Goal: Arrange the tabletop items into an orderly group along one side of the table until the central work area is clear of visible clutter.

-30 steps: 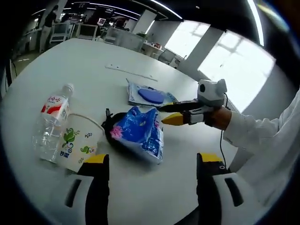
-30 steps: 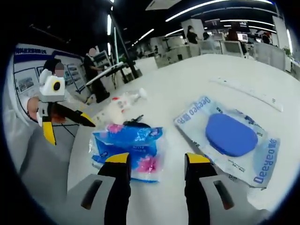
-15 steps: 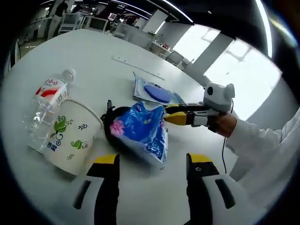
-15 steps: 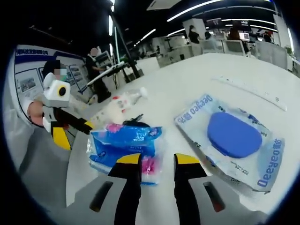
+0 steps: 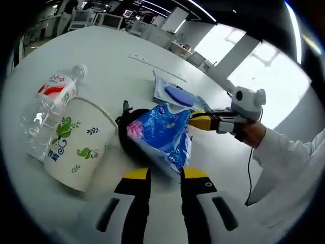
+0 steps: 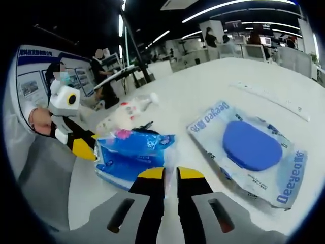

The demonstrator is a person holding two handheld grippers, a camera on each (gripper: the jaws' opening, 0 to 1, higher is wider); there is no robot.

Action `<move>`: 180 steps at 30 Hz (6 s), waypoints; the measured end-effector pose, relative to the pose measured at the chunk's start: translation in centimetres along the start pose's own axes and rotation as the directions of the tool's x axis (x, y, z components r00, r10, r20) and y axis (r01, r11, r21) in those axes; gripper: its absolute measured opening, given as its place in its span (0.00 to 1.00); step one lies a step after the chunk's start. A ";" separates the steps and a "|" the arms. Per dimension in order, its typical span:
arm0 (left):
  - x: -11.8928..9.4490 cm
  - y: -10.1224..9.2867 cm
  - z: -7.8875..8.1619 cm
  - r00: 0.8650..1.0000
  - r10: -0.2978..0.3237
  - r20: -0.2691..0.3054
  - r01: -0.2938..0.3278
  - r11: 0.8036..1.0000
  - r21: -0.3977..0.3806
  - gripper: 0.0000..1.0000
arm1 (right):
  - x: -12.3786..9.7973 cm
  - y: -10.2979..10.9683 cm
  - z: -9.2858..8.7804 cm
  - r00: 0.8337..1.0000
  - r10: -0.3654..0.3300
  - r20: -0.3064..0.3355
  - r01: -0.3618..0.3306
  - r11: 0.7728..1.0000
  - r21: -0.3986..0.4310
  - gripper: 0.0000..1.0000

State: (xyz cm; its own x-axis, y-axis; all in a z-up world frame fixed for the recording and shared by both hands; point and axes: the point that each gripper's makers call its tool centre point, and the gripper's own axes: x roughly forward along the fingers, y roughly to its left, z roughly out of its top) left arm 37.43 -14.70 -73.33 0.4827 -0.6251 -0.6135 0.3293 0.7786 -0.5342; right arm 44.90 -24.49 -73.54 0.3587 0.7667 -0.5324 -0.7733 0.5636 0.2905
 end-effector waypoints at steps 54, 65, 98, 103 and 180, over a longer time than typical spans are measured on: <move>-1.6 -4.6 4.1 0.991 -0.137 0.000 0.136 0.979 0.152 0.00 | -6.0 1.2 4.2 0.981 -0.114 0.159 0.103 0.992 0.075 0.00; -1.3 -8.9 7.3 0.973 -0.227 -0.040 0.230 0.933 0.277 0.00 | -11.1 0.4 5.9 0.945 -0.225 0.237 0.204 0.973 0.110 0.00; 3.7 -22.0 13.7 0.886 -0.404 -0.227 0.456 0.674 0.582 0.00 | -26.2 -3.7 7.3 0.755 -0.520 0.399 0.450 0.854 0.262 0.00; 5.1 -23.5 14.0 0.877 -0.425 -0.226 0.473 0.671 0.572 0.00 | -28.1 -4.8 6.7 0.733 -0.556 0.391 0.485 0.831 0.273 0.00; 24.2 -18.0 9.8 0.945 -0.168 -0.282 0.237 0.943 0.232 0.00 | -22.7 -19.8 -6.8 0.791 -0.608 0.062 0.518 0.721 0.460 0.00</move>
State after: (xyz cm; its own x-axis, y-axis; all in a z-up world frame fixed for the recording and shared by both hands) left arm 51.14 -43.29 -72.86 0.1721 -0.7372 -0.6534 0.6135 0.5992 -0.5144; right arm 48.50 -55.11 -72.56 0.7868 0.2828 -0.5486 -0.1310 0.9451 0.2993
